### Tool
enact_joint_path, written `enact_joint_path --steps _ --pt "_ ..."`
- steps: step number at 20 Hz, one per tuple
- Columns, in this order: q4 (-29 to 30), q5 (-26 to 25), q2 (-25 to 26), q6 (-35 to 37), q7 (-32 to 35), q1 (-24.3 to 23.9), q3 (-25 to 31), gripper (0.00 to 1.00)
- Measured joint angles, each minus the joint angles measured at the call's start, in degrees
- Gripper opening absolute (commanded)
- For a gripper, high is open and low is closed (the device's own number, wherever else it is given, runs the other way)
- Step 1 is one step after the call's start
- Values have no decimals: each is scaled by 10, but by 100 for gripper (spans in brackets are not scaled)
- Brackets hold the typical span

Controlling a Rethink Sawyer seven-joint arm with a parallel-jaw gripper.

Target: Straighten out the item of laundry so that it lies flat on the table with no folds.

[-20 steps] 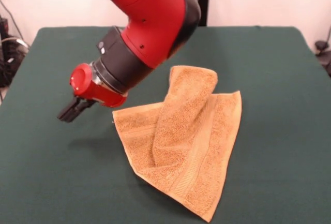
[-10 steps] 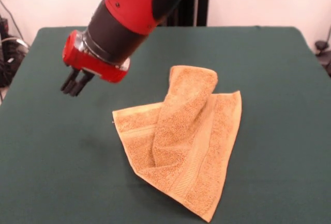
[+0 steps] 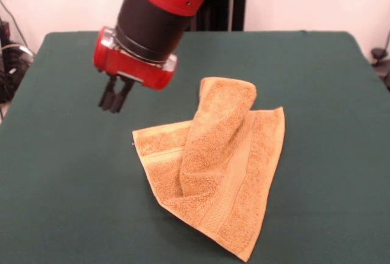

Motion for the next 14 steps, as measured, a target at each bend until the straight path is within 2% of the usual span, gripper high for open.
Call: enact_joint_path --steps 14 --pt "7 17 3 0 0 17 43 0"
